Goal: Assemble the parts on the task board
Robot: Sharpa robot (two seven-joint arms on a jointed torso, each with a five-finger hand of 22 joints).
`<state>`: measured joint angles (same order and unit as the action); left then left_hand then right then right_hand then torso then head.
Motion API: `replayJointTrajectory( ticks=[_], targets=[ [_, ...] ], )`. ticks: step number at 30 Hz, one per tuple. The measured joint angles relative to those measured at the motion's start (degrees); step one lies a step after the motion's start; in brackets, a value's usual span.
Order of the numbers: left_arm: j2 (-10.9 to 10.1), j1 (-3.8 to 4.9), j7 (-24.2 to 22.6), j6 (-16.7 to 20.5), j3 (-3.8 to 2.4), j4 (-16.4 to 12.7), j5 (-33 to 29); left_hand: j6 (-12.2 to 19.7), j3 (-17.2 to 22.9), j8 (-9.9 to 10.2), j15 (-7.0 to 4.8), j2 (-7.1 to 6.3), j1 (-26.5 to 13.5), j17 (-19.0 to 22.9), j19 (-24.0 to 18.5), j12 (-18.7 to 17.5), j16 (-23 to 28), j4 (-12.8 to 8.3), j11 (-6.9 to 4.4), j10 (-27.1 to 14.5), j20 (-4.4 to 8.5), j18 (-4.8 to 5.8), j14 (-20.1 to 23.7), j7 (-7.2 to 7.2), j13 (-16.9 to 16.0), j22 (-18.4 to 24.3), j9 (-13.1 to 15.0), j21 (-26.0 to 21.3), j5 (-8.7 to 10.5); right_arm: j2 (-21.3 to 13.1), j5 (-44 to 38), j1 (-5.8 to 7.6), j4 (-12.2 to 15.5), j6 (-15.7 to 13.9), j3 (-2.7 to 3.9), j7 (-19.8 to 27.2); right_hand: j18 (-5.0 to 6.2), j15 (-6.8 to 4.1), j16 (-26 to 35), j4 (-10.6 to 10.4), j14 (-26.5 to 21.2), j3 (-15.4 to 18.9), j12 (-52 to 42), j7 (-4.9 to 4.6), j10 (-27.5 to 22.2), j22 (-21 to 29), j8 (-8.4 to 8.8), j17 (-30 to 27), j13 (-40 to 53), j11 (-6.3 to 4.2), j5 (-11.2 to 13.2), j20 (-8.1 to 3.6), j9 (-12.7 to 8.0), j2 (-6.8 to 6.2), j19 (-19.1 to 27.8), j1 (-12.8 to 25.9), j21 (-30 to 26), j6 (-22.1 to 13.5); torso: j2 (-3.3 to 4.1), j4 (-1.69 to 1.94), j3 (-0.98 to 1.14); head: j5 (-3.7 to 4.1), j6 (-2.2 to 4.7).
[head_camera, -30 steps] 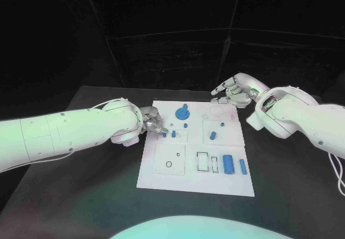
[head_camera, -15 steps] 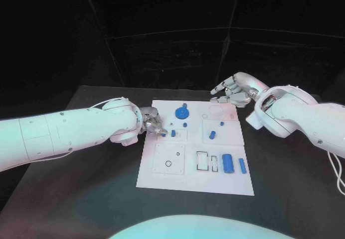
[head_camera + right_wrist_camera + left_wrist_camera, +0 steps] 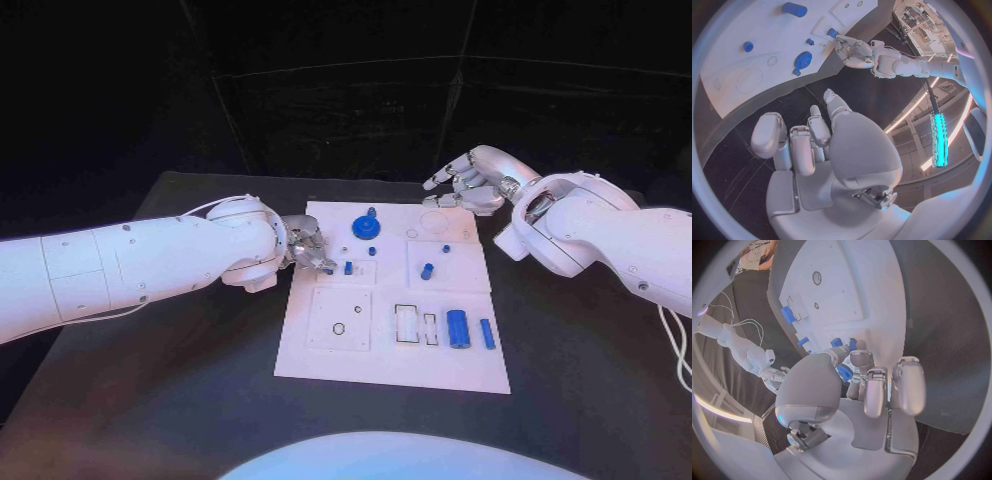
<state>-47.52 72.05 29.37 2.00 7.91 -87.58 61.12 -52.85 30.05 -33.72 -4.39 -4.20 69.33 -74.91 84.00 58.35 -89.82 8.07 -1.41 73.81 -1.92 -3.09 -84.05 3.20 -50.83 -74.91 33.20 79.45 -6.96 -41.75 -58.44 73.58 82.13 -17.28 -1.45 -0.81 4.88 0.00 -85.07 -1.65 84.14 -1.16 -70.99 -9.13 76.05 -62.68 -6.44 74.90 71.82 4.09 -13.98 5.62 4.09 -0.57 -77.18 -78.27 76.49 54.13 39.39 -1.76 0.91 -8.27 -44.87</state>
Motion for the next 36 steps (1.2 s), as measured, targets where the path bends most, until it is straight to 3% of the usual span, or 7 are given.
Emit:
replayJointTrajectory(
  ticks=[4, 10, 16, 36],
  targets=[
    [0.1, 0.01, 0.0, -0.3, -0.01, 0.2, 0.0, -0.4, 0.0, -0.7, 0.00, -0.95, -1.0, 0.0, 0.0, 0.7, 0.0, 0.0, -0.06, 0.5, 0.00, 0.00, 0.0, -0.25, -0.6, 0.0, 0.3, 0.0, -2.74, 0.0, 0.0, 0.00, 0.0, 0.0, 0.00, 0.0, 0.00, 0.00, 0.0, 0.0, 0.0, 0.0, 0.0, 0.00, 0.0, 0.0, 0.00, 0.0, 0.0, 0.00, 0.0, 0.00, 0.0, 0.00, 0.0, 0.0, 0.0, 0.0, 0.01, -0.02, 0.01, -0.03, -0.08],
    [0.5, 0.06, 0.1, -0.6, -0.04, 0.7, 0.1, -1.3, 2.3, -1.1, -0.42, -2.28, -3.5, 0.0, 0.0, 1.3, 0.0, -3.8, -0.54, 1.1, 0.39, 0.00, 0.0, -0.95, -1.2, 0.0, 0.3, 0.2, -2.85, 0.0, 0.0, 0.00, 0.0, 0.0, 0.00, 0.0, 0.00, 0.00, 0.0, 0.0, 0.0, 0.0, 0.0, 0.00, 0.0, 0.0, 0.00, 0.0, 0.0, 0.00, 0.0, 0.00, 0.0, 0.00, 0.0, 0.0, 0.0, 0.0, 0.01, -0.08, 0.03, 0.04, -0.13],
    [1.0, 0.13, 0.1, -1.0, -0.06, 1.4, 0.1, -1.9, 2.4, -1.2, -0.63, -2.20, -5.2, 0.0, 0.0, 2.0, 0.0, -5.4, -0.90, 1.6, 0.39, 0.01, 0.2, -1.38, -1.8, 0.0, 0.0, 0.2, -2.85, 0.0, 0.0, 0.00, 0.1, 0.0, 0.00, 0.0, 0.00, 0.00, 0.0, 0.0, 0.0, 0.0, 0.0, 0.00, 0.0, 0.0, 0.00, 0.0, 0.0, 0.00, 0.0, 0.00, 0.0, 0.00, 0.0, 0.0, 0.0, 0.0, 0.01, -0.09, 0.04, 0.10, -0.10],
    [2.3, 0.15, 0.2, -2.2, -0.05, 2.9, 0.2, -2.7, -2.0, -1.3, -0.83, -1.31, -7.1, 0.0, 0.0, 2.9, 0.0, -3.4, -0.95, 1.8, 0.79, 0.00, 0.0, -1.67, -2.7, 0.0, -0.8, 0.7, -3.06, 0.0, 0.0, 0.00, 0.2, 0.0, 0.00, -0.1, 0.00, 0.00, 0.2, -0.2, 0.0, -0.2, 0.0, 0.00, 0.0, 0.1, 0.00, 0.0, 0.0, 0.00, -0.3, 0.00, 0.0, 0.00, 0.0, 0.0, 0.0, 0.0, 0.03, -0.10, 0.02, 0.40, -0.30]
  ],
)
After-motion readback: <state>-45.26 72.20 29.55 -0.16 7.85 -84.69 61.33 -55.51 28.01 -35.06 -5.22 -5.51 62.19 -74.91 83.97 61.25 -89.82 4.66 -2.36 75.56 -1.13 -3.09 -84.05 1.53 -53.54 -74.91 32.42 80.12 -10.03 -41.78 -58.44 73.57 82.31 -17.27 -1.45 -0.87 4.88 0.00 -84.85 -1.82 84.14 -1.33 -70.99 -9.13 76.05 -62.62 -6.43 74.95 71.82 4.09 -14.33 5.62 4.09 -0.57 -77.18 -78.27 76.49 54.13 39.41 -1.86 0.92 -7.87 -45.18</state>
